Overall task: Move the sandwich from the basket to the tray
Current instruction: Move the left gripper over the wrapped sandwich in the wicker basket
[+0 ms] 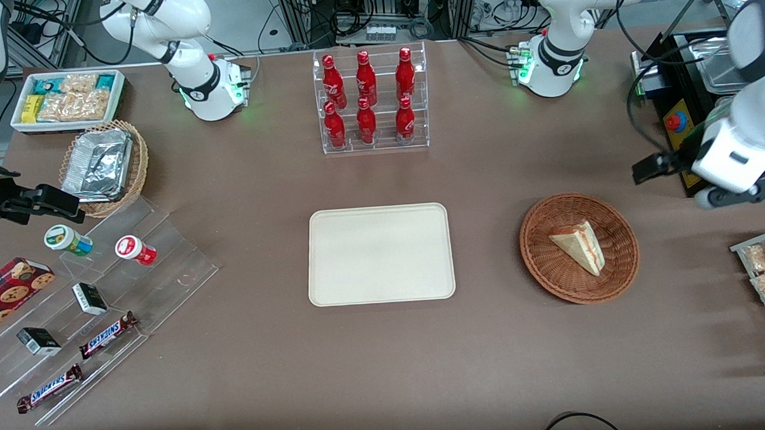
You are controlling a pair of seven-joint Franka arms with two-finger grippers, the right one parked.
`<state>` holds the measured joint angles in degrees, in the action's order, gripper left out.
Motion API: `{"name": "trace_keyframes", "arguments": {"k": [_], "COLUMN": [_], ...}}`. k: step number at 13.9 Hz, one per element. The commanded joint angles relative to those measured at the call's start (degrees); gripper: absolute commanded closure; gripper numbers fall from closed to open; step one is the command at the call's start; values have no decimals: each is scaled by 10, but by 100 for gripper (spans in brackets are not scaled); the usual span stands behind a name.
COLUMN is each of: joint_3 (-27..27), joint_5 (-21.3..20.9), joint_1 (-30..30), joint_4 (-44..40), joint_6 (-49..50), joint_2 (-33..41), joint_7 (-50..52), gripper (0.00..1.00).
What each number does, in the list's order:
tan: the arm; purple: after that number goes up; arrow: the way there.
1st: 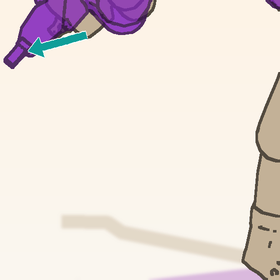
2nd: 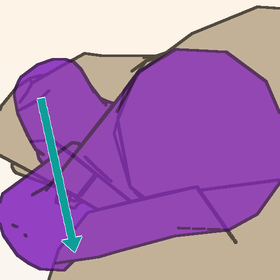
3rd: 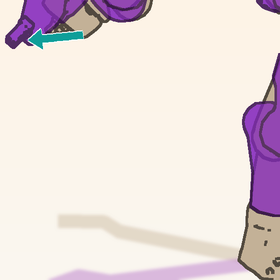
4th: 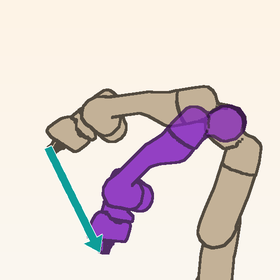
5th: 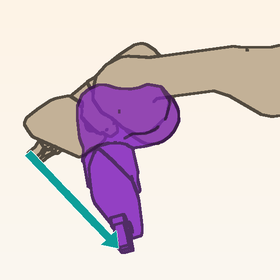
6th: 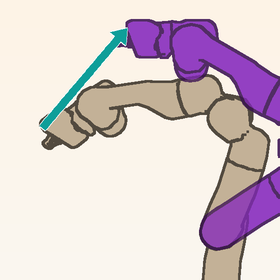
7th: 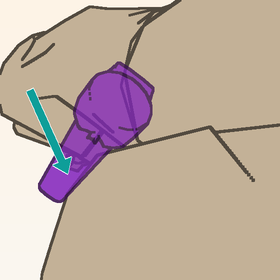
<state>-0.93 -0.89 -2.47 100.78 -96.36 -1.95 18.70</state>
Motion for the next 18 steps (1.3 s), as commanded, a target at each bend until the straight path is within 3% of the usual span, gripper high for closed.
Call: {"name": "trace_keyframes", "arguments": {"k": [1,7,13,18], "joint_3": [-1,-7,-12,-12], "joint_5": [1,-3,-5,-26], "joint_1": [-3,-7,-14,-18], "joint_4": [111,261,286,286], "joint_6": [-97,-313,-435,-463], "joint_2": [44,36,-31,-80], "joint_7": [109,279,303,303], "gripper": [0,0,0,0]}}
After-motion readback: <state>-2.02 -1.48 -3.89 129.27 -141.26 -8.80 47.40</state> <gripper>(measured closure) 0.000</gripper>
